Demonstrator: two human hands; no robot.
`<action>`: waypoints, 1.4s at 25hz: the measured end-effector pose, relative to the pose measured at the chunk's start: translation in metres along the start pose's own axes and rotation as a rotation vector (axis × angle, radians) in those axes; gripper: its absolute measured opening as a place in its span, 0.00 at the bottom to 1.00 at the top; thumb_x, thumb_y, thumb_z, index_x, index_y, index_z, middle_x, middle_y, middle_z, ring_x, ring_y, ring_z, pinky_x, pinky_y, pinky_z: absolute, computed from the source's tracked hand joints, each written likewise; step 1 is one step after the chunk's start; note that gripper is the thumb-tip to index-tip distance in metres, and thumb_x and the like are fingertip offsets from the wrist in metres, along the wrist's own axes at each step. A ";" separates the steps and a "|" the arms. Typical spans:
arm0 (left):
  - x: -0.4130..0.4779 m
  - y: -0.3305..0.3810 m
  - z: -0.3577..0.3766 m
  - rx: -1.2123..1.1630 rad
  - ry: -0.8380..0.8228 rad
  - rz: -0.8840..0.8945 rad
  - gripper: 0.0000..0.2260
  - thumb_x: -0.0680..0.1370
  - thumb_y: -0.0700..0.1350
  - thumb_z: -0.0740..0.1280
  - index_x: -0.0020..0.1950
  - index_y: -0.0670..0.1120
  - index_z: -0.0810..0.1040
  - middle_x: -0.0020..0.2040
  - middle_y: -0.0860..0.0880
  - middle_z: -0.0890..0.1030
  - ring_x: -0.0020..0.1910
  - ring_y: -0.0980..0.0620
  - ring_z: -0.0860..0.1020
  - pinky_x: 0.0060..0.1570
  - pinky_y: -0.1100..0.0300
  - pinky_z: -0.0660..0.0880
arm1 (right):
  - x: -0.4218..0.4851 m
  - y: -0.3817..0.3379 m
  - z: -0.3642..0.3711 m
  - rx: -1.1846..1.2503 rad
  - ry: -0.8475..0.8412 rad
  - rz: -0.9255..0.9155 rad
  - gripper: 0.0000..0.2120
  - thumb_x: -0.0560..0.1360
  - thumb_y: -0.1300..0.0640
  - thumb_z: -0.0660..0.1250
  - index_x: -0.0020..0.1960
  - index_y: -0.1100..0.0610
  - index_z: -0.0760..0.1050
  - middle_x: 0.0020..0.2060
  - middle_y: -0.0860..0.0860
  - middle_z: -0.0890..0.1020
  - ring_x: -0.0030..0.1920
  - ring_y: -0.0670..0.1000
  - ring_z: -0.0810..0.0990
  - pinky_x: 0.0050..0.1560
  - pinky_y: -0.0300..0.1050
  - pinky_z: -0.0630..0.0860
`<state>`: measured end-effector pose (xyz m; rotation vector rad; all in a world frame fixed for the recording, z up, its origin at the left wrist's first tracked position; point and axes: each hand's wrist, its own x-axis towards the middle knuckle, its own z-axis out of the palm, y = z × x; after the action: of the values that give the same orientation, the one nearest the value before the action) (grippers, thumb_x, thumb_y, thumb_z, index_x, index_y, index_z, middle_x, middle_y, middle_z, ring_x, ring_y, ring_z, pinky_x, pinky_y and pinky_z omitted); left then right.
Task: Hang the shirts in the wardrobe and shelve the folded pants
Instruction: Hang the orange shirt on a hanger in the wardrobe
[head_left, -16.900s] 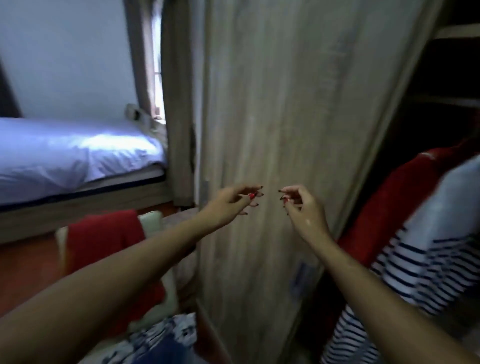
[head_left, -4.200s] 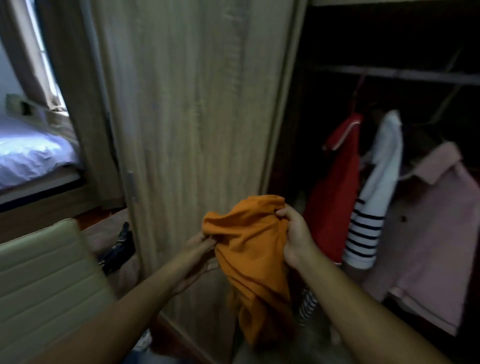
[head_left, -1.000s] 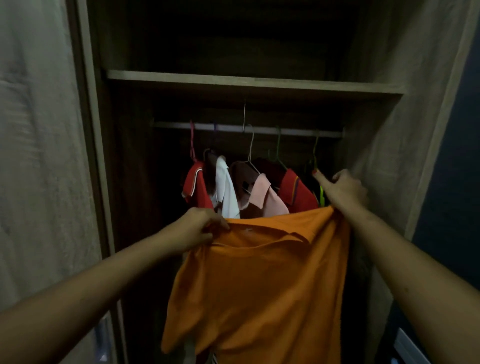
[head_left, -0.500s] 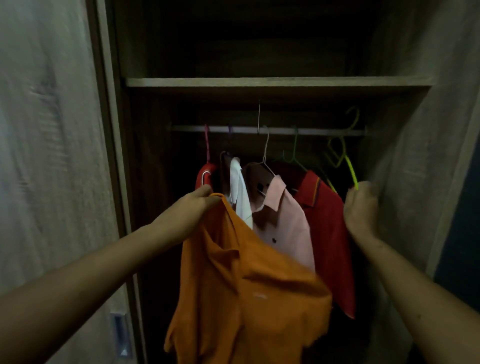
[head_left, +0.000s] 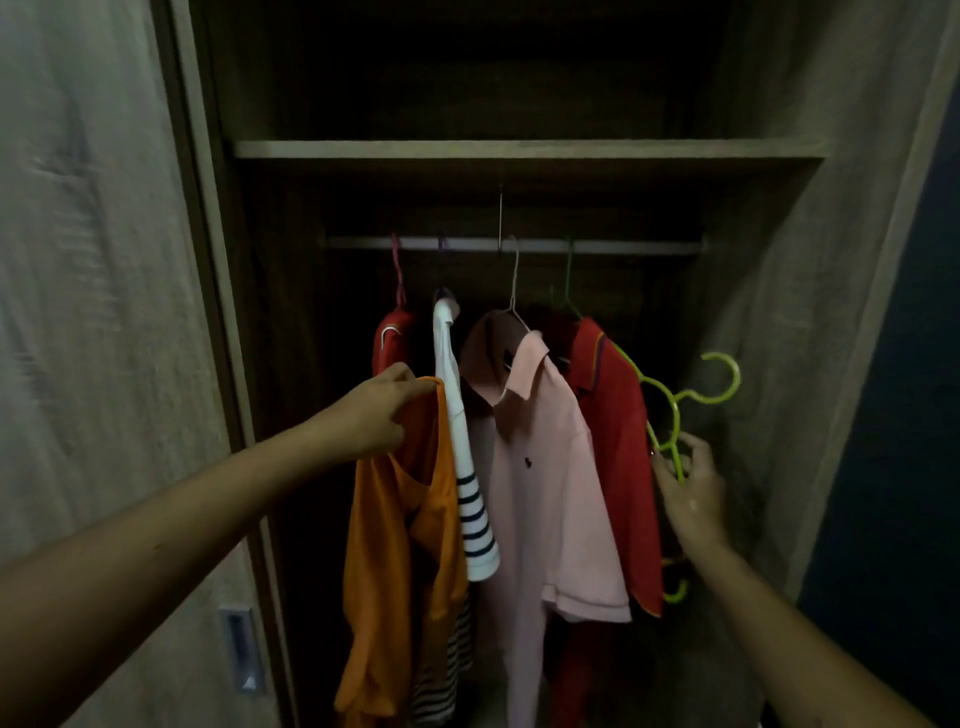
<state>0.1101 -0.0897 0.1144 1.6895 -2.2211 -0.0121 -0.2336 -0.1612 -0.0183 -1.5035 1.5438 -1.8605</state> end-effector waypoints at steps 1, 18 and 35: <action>-0.003 -0.001 0.001 0.003 -0.026 -0.026 0.33 0.73 0.32 0.62 0.75 0.51 0.60 0.56 0.52 0.65 0.50 0.51 0.74 0.46 0.56 0.79 | -0.003 0.000 0.000 0.046 -0.027 0.053 0.12 0.76 0.59 0.66 0.59 0.58 0.73 0.39 0.58 0.81 0.32 0.48 0.75 0.30 0.36 0.69; -0.019 0.019 0.001 -0.369 -0.207 -0.056 0.32 0.76 0.30 0.54 0.75 0.57 0.58 0.73 0.46 0.62 0.69 0.42 0.67 0.62 0.51 0.71 | -0.060 -0.134 -0.002 0.536 0.165 -0.237 0.11 0.80 0.58 0.58 0.44 0.47 0.75 0.29 0.41 0.74 0.31 0.39 0.70 0.34 0.33 0.69; -0.040 -0.017 -0.034 -0.711 -0.080 -0.139 0.27 0.73 0.25 0.52 0.60 0.46 0.80 0.57 0.42 0.81 0.48 0.46 0.81 0.46 0.52 0.80 | -0.093 -0.094 0.070 0.112 -0.462 -0.265 0.09 0.80 0.61 0.59 0.45 0.52 0.75 0.34 0.47 0.78 0.34 0.42 0.76 0.37 0.48 0.73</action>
<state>0.1445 -0.0507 0.1320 1.4306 -1.8149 -0.8114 -0.1022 -0.0930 0.0051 -1.9842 1.0551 -1.5374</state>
